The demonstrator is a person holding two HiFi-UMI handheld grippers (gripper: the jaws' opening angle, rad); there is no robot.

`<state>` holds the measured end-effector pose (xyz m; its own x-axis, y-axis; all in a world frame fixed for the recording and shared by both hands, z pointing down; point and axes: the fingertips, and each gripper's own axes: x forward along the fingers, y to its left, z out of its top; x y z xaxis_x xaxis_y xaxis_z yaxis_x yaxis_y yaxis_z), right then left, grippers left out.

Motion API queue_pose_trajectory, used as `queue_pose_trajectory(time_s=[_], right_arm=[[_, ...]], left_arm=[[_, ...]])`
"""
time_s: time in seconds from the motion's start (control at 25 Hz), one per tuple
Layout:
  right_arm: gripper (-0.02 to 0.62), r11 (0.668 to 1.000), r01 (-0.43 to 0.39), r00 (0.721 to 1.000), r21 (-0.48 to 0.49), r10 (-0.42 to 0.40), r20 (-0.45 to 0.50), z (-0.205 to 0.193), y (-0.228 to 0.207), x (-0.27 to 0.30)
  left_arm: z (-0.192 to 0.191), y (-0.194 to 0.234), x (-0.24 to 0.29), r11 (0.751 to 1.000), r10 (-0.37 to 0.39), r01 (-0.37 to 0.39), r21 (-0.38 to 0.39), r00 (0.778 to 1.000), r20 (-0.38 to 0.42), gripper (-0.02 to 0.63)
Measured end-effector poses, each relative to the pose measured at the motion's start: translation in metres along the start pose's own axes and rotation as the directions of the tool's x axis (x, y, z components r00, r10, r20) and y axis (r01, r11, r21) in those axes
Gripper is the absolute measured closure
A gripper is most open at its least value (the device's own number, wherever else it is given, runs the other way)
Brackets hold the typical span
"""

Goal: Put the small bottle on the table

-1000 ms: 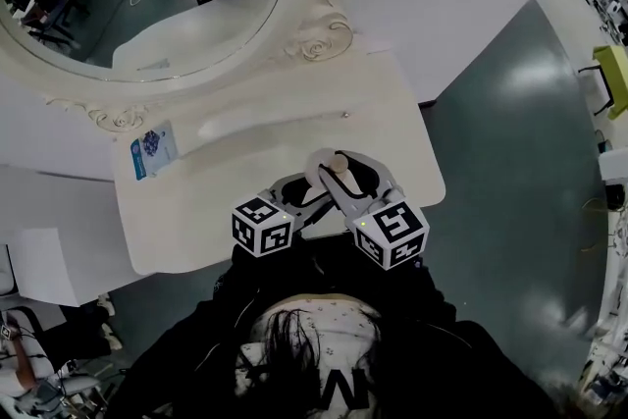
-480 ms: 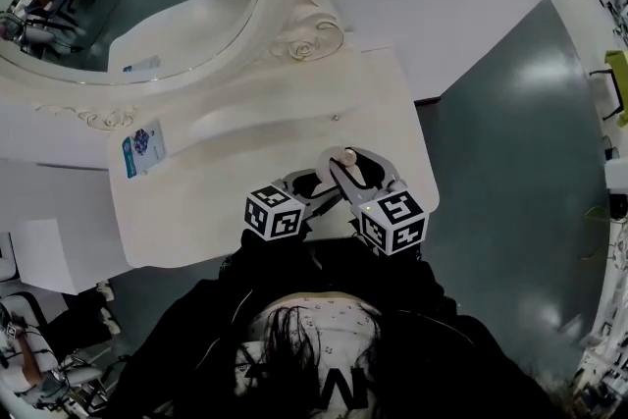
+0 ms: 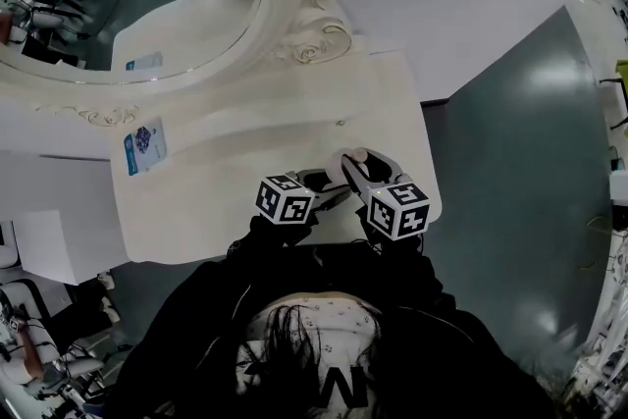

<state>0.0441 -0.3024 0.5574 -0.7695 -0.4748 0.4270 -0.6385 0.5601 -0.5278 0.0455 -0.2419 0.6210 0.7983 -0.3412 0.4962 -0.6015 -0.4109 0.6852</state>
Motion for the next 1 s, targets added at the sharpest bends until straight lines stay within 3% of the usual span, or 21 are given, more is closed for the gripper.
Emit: queue_pose_trajectory(time_s=[0.16, 0.44, 1.0], right_arm=[[0.446, 0.999, 0.004, 1.000, 0.048, -0.004, -0.014, -0.004, -0.011, 0.005], [0.446, 0.998, 0.034, 0.999, 0.052, -0.032, -0.029, -0.007, -0.026, 0.015], [0.446, 0.986, 0.101, 0.994, -0.134, -0.105, -0.019, 0.008, -0.043, 0.032]], left_arm=[[-0.003, 0.004, 0.005, 1.000, 0.005, -0.005, -0.019, 1.000, -0.016, 0.407], [-0.008, 0.018, -0.007, 0.996, 0.042, -0.040, -0.086, 0.999, 0.025, 0.407], [-0.006, 0.036, -0.060, 0.978, 0.111, -0.075, -0.195, 0.977, 0.182, 0.407]])
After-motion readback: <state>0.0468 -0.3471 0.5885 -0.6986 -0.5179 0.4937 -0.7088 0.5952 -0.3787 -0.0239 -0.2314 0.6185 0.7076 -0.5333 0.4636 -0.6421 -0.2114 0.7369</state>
